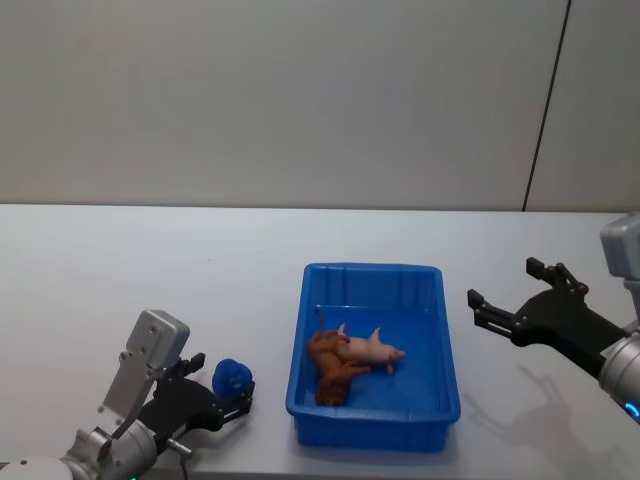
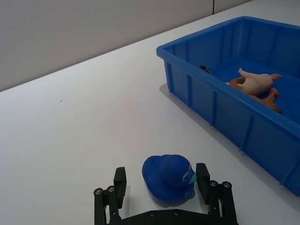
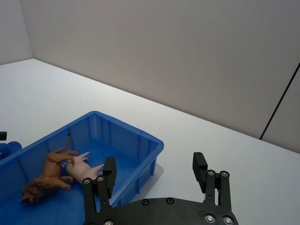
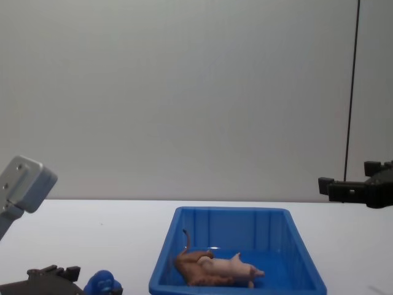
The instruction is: Pick up the two dolls from the table and place them into the box.
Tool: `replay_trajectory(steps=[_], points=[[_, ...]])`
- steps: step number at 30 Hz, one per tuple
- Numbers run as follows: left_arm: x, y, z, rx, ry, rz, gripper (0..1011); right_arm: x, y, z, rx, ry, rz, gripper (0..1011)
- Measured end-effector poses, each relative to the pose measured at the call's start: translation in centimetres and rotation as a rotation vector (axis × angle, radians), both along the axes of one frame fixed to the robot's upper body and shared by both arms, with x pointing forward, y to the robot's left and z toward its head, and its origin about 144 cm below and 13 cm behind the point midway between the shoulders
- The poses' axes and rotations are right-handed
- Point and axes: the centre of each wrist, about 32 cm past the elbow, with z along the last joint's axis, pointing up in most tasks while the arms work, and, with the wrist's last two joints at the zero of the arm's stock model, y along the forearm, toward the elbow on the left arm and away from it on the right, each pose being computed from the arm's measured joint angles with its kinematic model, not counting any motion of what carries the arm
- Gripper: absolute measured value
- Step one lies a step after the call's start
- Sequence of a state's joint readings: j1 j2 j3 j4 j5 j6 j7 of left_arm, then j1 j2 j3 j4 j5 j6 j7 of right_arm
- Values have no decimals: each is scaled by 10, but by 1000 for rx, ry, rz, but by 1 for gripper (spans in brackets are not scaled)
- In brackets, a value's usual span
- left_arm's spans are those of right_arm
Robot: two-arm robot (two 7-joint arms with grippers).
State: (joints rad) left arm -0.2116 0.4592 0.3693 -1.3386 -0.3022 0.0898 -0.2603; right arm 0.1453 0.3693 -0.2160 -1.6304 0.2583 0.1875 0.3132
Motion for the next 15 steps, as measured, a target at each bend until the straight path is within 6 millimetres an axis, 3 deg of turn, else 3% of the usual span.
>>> replay_trajectory(steps=[11, 15], points=[[4, 5, -7, -11, -1, -18, 652, 0, 0, 0, 0, 0, 0, 1001], [5, 6, -8, -12, -2, -21, 600, 0, 0, 0, 0, 0, 0, 1001]])
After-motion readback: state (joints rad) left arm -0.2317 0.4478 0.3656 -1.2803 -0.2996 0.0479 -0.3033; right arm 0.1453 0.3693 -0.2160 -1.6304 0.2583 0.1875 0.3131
